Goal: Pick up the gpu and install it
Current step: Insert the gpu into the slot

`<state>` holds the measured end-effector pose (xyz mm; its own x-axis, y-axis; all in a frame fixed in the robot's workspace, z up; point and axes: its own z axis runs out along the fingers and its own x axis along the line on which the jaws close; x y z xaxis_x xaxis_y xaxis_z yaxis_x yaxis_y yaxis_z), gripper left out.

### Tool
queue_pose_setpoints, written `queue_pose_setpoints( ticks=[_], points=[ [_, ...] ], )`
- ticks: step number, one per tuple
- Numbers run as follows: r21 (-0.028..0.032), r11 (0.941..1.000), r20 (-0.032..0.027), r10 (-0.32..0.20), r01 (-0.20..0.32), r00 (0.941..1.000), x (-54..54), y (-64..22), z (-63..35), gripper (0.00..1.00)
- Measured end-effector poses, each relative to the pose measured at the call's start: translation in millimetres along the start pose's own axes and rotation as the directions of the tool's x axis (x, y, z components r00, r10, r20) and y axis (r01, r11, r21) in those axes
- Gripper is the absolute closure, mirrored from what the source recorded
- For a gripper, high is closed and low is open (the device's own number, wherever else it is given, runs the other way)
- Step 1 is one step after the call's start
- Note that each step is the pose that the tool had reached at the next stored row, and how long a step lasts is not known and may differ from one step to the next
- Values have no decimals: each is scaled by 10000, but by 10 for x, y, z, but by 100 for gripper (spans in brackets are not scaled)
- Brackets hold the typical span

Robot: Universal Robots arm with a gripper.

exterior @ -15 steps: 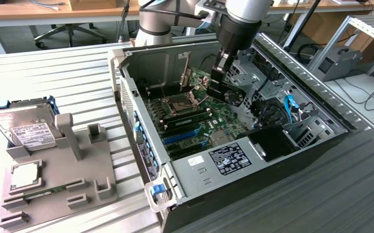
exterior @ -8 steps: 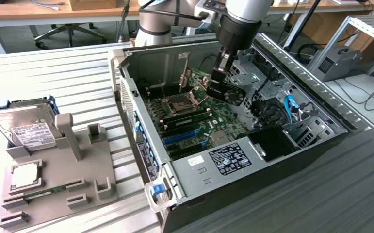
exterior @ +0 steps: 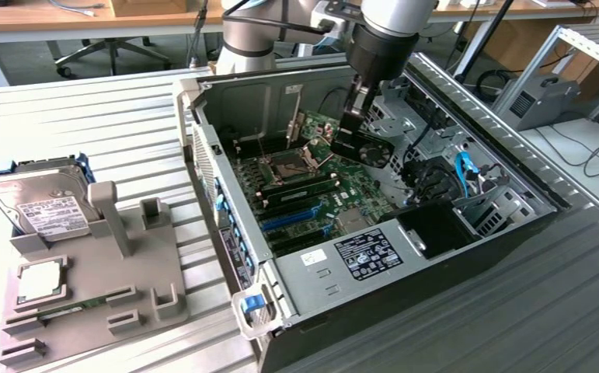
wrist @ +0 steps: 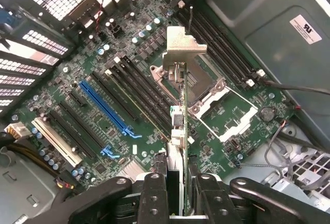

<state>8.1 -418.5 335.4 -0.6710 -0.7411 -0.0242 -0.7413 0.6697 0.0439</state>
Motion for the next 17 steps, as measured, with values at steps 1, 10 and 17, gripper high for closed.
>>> queue_pose_setpoints(
  ticks=[1,10,17],
  points=[
    [-1,10000,-3,-52,52,10000,0,0,0,74],
    [-16,9980,-29,-639,639,9980,0,0,0,74],
    [-27,9944,-46,-1056,1056,9944,0,0,0,74]
  ],
)
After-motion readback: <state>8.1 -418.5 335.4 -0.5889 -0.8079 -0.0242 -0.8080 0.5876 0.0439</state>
